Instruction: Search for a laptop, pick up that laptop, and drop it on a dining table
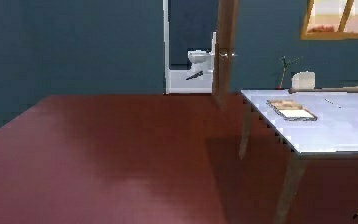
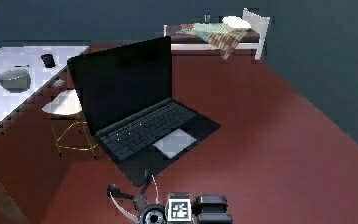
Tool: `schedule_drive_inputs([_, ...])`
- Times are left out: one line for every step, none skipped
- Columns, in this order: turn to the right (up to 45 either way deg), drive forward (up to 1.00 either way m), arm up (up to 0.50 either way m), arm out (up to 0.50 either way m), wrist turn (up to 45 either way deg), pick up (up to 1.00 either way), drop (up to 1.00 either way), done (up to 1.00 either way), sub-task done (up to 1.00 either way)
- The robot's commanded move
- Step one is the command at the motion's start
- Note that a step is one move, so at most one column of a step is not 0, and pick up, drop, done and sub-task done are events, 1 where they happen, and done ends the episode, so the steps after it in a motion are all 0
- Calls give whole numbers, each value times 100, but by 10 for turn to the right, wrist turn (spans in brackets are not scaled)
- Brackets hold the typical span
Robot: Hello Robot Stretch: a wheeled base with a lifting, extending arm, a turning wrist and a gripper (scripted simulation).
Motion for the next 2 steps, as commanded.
schedule_drive_inputs([0,100,0,0,0,0,0,0,0])
schedule_drive_inputs([0,100,0,0,0,0,0,0,0])
